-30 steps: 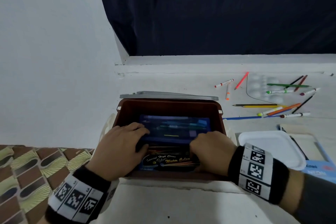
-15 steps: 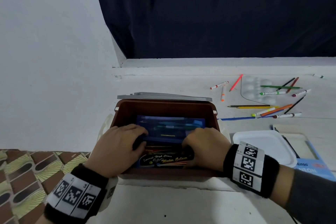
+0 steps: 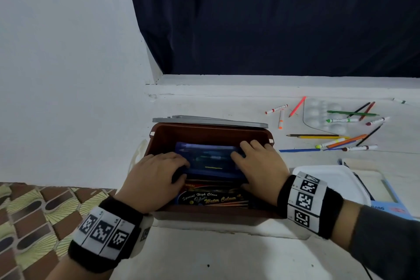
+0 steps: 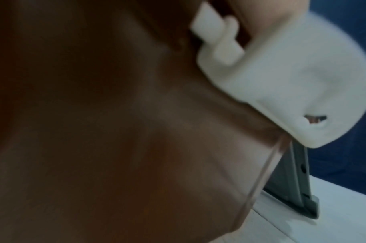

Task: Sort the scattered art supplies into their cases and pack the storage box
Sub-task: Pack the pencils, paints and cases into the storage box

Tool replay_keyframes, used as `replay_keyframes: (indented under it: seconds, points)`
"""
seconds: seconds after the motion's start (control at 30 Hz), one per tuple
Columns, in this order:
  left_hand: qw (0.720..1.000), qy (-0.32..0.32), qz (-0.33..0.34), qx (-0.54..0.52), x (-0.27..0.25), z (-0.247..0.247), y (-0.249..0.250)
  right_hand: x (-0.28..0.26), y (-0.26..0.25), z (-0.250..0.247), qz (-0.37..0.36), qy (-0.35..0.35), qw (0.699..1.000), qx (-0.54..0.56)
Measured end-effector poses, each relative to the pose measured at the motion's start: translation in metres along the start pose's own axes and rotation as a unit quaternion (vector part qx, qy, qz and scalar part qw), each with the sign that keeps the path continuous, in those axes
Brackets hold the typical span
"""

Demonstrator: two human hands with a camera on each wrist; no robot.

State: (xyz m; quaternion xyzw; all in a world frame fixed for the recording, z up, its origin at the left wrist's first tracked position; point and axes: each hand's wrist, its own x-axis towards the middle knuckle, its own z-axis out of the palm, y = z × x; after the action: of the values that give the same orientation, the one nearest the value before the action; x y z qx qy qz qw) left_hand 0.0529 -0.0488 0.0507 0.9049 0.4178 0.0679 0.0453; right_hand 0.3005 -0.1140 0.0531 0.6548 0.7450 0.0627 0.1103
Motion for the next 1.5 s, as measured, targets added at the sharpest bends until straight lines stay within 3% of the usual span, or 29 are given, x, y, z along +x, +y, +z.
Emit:
replay_keyframes:
  seconds: [0.13, 0.23, 0.37, 0.47, 0.57, 0.67, 0.73, 0.97, 1.1, 1.23, 1.5]
  points:
    - [0.999, 0.017, 0.005, -0.034, 0.000, -0.001, 0.000, 0.006, 0.002, 0.002, 0.006, 0.016, 1.000, -0.005]
    - [0.997, 0.033, 0.006, -0.069, -0.001, -0.003, 0.001, 0.005, 0.010, -0.006, 0.013, 0.063, 0.993, 0.103]
    - [0.989, 0.073, 0.006, -0.127, 0.000, -0.005, -0.001, 0.002, 0.026, -0.016, 0.049, 0.120, 0.923, 0.362]
    - [0.977, 0.110, 0.011, -0.182, 0.000, -0.007, -0.003, -0.003, 0.034, -0.020, 0.054, 0.156, 0.871, 0.462]
    - [0.943, 0.144, -0.015, -0.301, -0.003, -0.015, -0.002, -0.008, 0.041, -0.019, 0.048, 0.160, 0.833, 0.528]
    - [0.871, 0.103, -0.041, -0.479, -0.009, -0.028, 0.006, -0.015, 0.045, -0.019, 0.035, 0.165, 0.798, 0.579]
    - [0.846, 0.066, -0.044, -0.528, -0.012, -0.034, 0.010, -0.018, 0.045, -0.020, 0.028, 0.160, 0.784, 0.599]
    - [0.835, 0.055, -0.087, -0.541, -0.015, -0.028, 0.012, -0.024, 0.041, -0.018, 0.061, 0.138, 0.776, 0.613]
    - [0.832, 0.061, -0.124, -0.538, -0.016, -0.020, 0.010, -0.027, 0.038, -0.015, 0.070, 0.047, 0.718, 0.691]
    - [0.827, 0.077, -0.146, -0.538, -0.016, -0.020, 0.008, -0.029, 0.041, -0.013, 0.035, -0.020, 0.657, 0.752]
    - [0.777, 0.056, -0.161, -0.606, -0.015, -0.023, 0.014, -0.031, 0.038, -0.021, 0.075, -0.024, 0.578, 0.812]
